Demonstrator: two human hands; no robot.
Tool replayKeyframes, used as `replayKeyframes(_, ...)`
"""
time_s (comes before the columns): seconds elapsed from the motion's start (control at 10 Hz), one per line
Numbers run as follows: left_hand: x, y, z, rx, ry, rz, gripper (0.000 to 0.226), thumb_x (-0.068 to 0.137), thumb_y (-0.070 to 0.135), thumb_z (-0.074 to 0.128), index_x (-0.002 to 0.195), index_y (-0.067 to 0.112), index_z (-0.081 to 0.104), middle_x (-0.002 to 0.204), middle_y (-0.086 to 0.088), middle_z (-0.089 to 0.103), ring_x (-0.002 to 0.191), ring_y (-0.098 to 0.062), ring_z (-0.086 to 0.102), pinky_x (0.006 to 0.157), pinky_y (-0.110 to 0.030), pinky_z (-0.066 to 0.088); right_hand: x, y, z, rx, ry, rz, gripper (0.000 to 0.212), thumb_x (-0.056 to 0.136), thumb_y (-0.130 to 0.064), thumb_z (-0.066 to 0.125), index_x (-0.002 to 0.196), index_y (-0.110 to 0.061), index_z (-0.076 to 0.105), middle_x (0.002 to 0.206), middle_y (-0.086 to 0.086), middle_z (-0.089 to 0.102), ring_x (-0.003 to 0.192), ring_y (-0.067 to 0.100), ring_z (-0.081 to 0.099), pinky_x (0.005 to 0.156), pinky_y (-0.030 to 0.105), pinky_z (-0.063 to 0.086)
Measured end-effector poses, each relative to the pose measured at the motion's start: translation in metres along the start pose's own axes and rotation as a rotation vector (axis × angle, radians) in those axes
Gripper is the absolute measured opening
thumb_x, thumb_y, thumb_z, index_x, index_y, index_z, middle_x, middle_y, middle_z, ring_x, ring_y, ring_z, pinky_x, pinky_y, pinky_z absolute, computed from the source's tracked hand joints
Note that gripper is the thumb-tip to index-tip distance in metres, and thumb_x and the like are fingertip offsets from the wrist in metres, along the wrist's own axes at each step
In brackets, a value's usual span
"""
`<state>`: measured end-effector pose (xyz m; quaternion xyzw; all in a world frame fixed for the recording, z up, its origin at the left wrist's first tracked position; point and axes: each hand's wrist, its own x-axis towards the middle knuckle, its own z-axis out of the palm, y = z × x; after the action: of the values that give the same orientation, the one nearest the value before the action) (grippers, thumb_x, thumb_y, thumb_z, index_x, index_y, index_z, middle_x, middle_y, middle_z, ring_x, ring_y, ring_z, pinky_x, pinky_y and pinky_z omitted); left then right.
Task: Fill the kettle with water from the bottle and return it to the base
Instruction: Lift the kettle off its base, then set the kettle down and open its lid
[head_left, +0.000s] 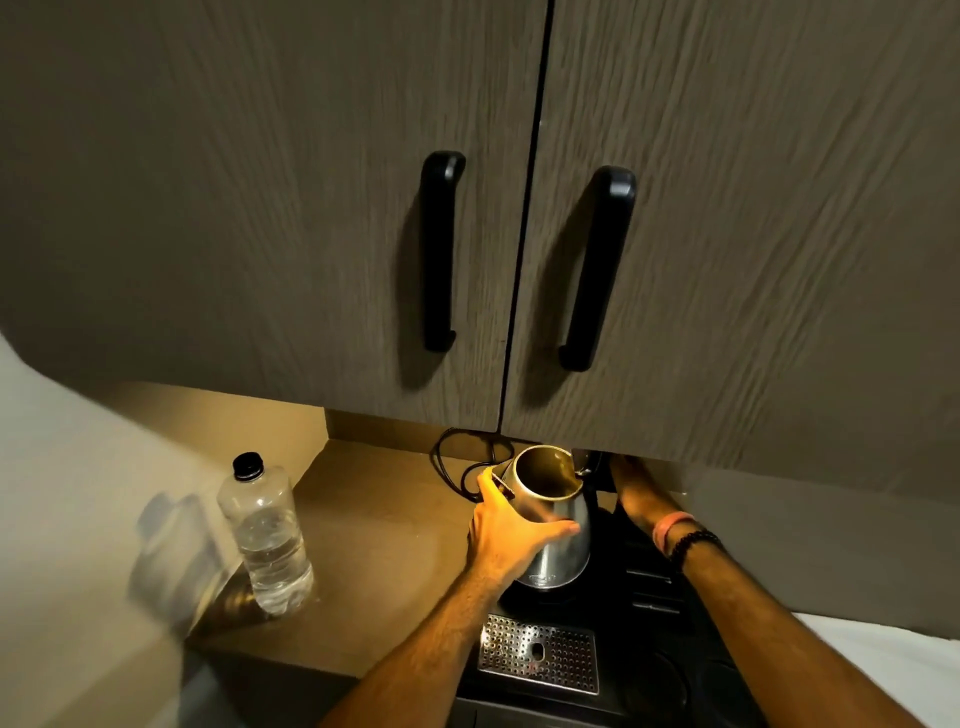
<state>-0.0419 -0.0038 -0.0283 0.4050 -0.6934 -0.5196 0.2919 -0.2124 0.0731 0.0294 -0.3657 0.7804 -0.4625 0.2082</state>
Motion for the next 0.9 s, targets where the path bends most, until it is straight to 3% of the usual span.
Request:
replayKeyframes(0.1, 0.001, 0.003, -0.02, 0.009, 0.069, 0.056, 0.122, 0.035, 0.061, 0.091, 0.134, 0.039, 0.023, 0.13, 0.006, 0.051, 0.115, -0.015, 0.049, 0.091, -0.031, 0.044, 0.002, -0.013, 0.007, -0.141, -0.058, -0.033, 0.025, 0.103, -0.033, 0.038, 0.116, -0.021, 0.056, 0.12, 0.018, 0.059, 0.11, 0.034, 0.054, 0.087, 0.042, 0.045)
replayKeyframes(0.2, 0.003, 0.005, -0.048, 0.07, 0.167, 0.076, 0.122, 0.033, 0.063, 0.09, 0.134, 0.037, 0.026, 0.129, 0.003, 0.053, 0.114, -0.02, 0.051, 0.093, -0.039, 0.046, -0.001, -0.035, 0.026, -0.263, -0.231, 0.097, 0.096, 0.066, -0.067, 0.029, 0.101, 0.015, 0.066, 0.141, 0.024, 0.047, 0.112, 0.028, 0.047, 0.106, 0.04, 0.034)
replayKeyframes(0.3, 0.005, -0.004, -0.082, 0.103, 0.227, 0.076, 0.124, 0.034, 0.059, 0.092, 0.136, 0.031, 0.027, 0.131, 0.001, 0.053, 0.116, -0.022, 0.052, 0.092, -0.039, 0.047, -0.001, -0.061, 0.06, -0.081, -0.139, 0.084, 0.064, 0.084, -0.058, 0.038, 0.095, -0.002, 0.069, 0.133, 0.023, 0.059, 0.11, 0.029, 0.057, 0.095, 0.04, 0.043)
replayKeyframes(0.4, 0.007, -0.022, -0.115, 0.102, 0.26, 0.028, 0.128, 0.031, 0.061, 0.093, 0.137, 0.027, 0.028, 0.132, 0.0, 0.052, 0.117, -0.021, 0.052, 0.089, -0.036, 0.048, 0.017, -0.059, 0.107, 0.054, -0.228, 0.102, 0.04, 0.101, -0.028, 0.041, 0.125, 0.0, 0.059, 0.132, 0.022, 0.059, 0.107, 0.027, 0.057, 0.089, 0.033, 0.042)
replayKeyframes(0.6, 0.002, -0.061, -0.155, 0.114, 0.292, -0.064, 0.137, 0.028, 0.062, 0.093, 0.14, 0.022, 0.025, 0.135, -0.005, 0.053, 0.122, -0.028, 0.053, 0.092, -0.037, 0.048, -0.001, -0.073, 0.155, 0.071, -0.378, -0.001, 0.045, 0.103, -0.028, 0.04, 0.143, -0.008, 0.043, 0.149, 0.014, 0.044, 0.138, 0.031, 0.04, 0.108, 0.033, 0.034)
replayKeyframes(0.7, -0.002, -0.075, -0.162, 0.12, 0.286, -0.109, 0.135, 0.03, 0.057, 0.094, 0.139, 0.023, 0.024, 0.136, -0.006, 0.051, 0.124, -0.028, 0.051, 0.096, -0.039, 0.047, -0.009, -0.069, 0.17, -0.149, -0.425, -0.145, 0.042, 0.103, -0.023, 0.039, 0.144, -0.013, 0.041, 0.139, 0.021, 0.052, 0.129, 0.036, 0.048, 0.109, 0.044, 0.038)
replayKeyframes(0.9, -0.014, -0.094, -0.16, 0.07, 0.268, -0.154, 0.133, 0.035, 0.042, 0.1, 0.142, 0.019, 0.024, 0.139, -0.008, 0.047, 0.129, -0.029, 0.046, 0.103, -0.042, 0.044, -0.014, -0.054, 0.185, -0.307, -0.449, -0.222, 0.043, 0.106, -0.032, 0.027, 0.141, -0.015, 0.044, 0.129, 0.022, 0.055, 0.12, 0.036, 0.051, 0.104, 0.043, 0.04)
